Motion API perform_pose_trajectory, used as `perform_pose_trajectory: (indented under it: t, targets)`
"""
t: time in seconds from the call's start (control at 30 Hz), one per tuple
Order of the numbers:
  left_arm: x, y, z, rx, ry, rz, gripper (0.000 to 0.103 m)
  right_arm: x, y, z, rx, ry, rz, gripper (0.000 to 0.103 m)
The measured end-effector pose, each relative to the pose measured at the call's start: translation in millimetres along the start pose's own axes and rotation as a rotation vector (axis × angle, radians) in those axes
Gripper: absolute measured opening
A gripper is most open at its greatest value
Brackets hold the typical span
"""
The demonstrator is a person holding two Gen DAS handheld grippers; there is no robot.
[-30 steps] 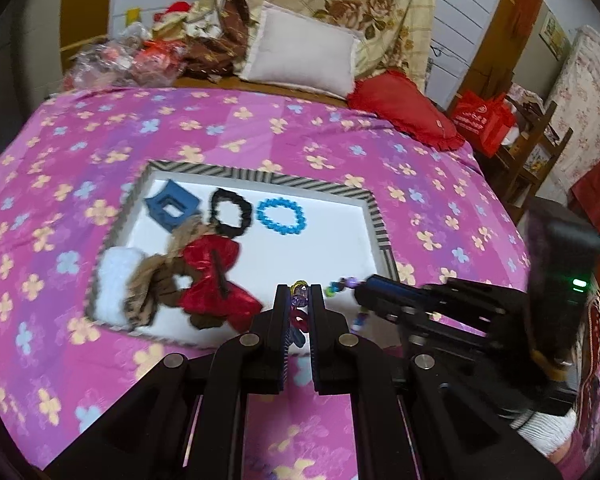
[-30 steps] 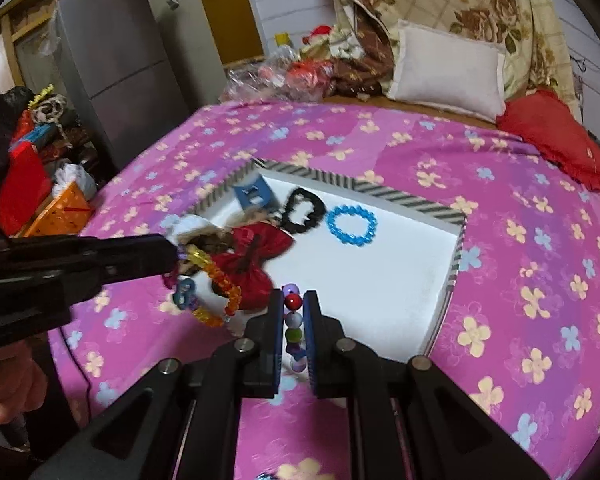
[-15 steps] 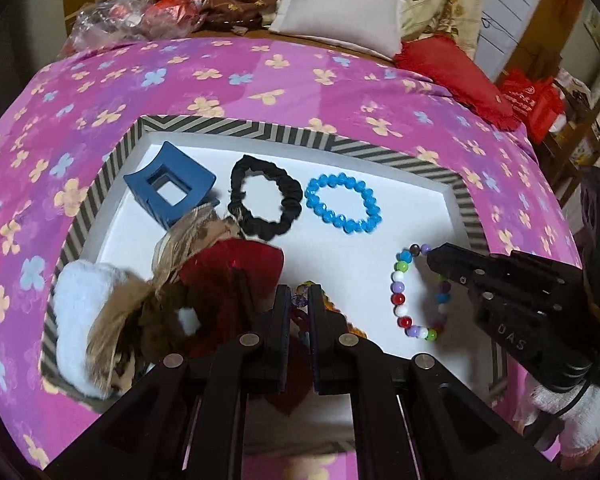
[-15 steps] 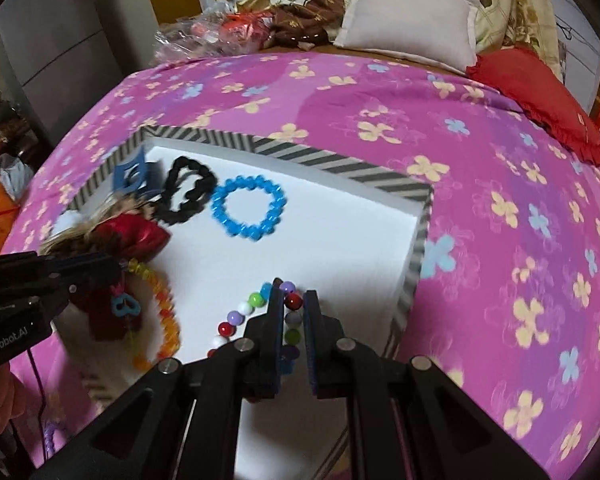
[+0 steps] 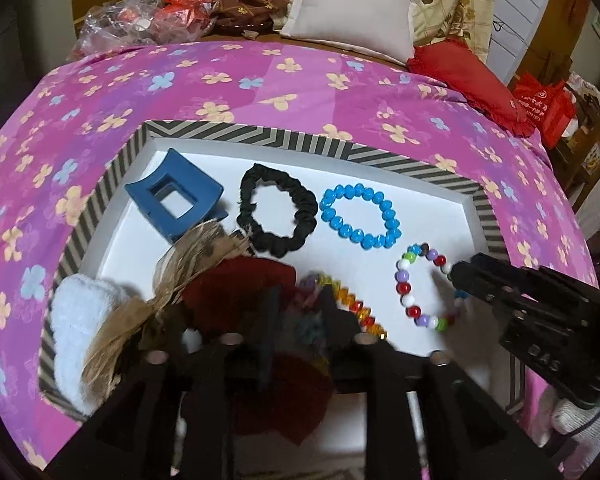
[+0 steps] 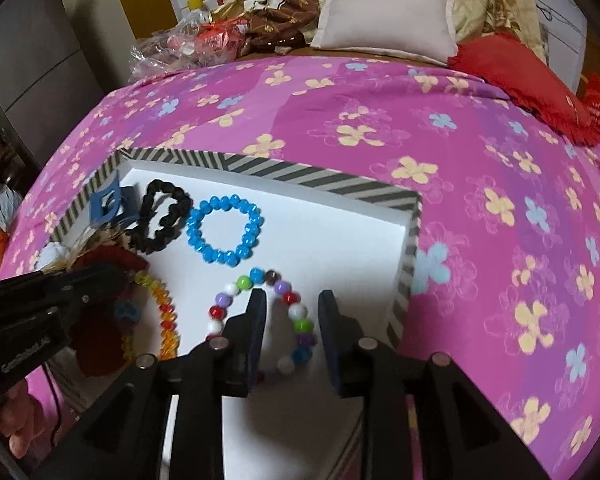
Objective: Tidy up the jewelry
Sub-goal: 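Lower both bracelets into the white tray and open both tools, then move both tools back over the purple and flower-bead bracelets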
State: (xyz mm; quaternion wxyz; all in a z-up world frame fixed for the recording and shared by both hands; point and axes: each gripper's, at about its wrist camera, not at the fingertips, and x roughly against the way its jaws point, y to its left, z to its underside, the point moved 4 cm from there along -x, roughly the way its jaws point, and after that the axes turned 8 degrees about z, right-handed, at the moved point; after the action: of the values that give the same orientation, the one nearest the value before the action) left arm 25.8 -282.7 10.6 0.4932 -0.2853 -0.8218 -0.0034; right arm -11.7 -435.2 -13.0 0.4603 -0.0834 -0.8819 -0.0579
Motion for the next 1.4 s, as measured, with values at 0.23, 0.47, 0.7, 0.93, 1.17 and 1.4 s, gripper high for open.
perform_pose_trajectory:
  t: [0.23, 0.47, 0.7, 0.93, 1.17, 1.4]
  targets:
    - [40, -2, 19, -0.023, -0.064, -0.042, 0.03, 50, 3, 28, -0.01, -0.068, -0.033, 0.045]
    - [80, -1, 56, -0.045, -0.107, -0.094, 0.03, 96, 12, 70, -0.017, -0.114, -0.035, 0.051]
    - [110, 4, 100, -0.049, -0.133, -0.137, 0.03, 122, 26, 111, -0.026, -0.124, -0.022, 0.059]
    - [129, 6, 136, -0.026, -0.146, -0.15, 0.03, 141, 43, 144, -0.014, -0.129, 0.002, 0.06]
    - [144, 5, 156, -0.02, -0.171, -0.164, 0.03, 160, 56, 162, -0.004, -0.15, 0.006, 0.065]
    - [155, -1, 167, -0.037, -0.188, -0.172, 0.03, 174, 64, 174, 0.032, -0.167, 0.041, 0.066]
